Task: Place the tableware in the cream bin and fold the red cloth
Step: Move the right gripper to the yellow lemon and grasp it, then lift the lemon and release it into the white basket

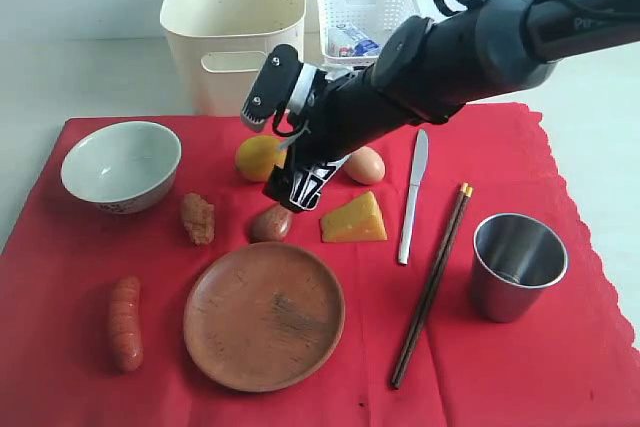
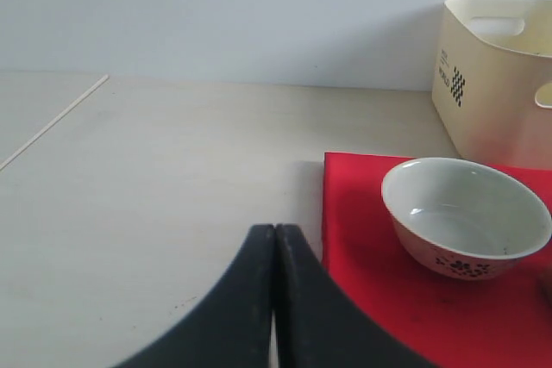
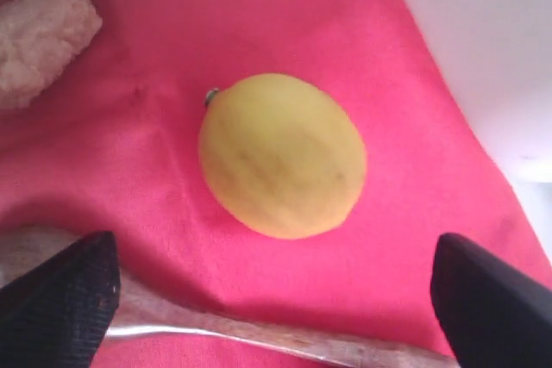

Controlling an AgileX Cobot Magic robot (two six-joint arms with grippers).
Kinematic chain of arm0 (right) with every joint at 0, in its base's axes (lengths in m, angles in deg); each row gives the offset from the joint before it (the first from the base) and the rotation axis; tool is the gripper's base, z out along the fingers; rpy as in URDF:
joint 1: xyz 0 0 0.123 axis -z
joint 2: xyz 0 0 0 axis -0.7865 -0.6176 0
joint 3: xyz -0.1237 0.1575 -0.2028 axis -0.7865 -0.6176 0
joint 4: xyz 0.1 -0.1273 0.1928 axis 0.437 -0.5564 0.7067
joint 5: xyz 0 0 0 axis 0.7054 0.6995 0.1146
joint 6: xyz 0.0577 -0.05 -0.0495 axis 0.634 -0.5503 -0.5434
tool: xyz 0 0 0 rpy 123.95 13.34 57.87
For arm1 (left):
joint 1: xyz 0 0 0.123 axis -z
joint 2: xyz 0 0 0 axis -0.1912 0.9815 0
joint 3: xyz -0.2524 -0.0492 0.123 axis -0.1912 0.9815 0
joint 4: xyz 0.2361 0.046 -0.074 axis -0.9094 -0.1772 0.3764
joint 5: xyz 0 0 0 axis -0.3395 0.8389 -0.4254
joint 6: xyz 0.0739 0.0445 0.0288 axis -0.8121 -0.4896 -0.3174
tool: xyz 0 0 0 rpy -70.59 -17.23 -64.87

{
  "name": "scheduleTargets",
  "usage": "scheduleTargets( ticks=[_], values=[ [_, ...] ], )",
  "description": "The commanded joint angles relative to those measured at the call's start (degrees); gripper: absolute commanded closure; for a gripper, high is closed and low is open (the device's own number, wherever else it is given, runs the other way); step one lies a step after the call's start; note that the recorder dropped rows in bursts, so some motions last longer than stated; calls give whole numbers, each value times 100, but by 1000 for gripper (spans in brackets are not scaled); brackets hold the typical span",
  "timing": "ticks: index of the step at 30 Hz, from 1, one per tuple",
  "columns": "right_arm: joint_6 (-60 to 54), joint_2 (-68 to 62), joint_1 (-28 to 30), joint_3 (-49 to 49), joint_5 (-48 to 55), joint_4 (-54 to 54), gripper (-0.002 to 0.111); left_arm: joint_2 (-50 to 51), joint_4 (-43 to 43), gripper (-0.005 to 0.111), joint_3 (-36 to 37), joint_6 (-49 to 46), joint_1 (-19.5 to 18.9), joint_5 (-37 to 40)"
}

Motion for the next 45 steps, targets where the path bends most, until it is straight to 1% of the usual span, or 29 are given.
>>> scheduleTargets(
  ticks=[1, 5, 10, 16, 35, 38, 45],
  values=[
    [-63, -159, -33, 203, -73, 41, 16, -30, 21, 106, 4, 47, -17, -46],
    [-63, -441, -33, 387, -343, 41, 16, -30, 21, 106, 4, 47, -17, -46],
    [-63, -708, -33, 694, -275, 46, 16, -30, 21, 106, 4, 47, -17, -46],
    [-123, -759, -33, 931, 96, 417, 16, -30, 21, 106, 4, 47, -17, -46],
    [-357, -759, -33, 953, 167, 482, 17, -30, 21, 106, 4, 47, -17, -46],
    [-357, -759, -33, 953, 167, 482, 24, -30, 21, 106, 4, 47, -17, -46],
    [-313, -759, -33, 953, 104, 485, 65, -30, 21, 106, 4, 47, -17, -46]
  ],
)
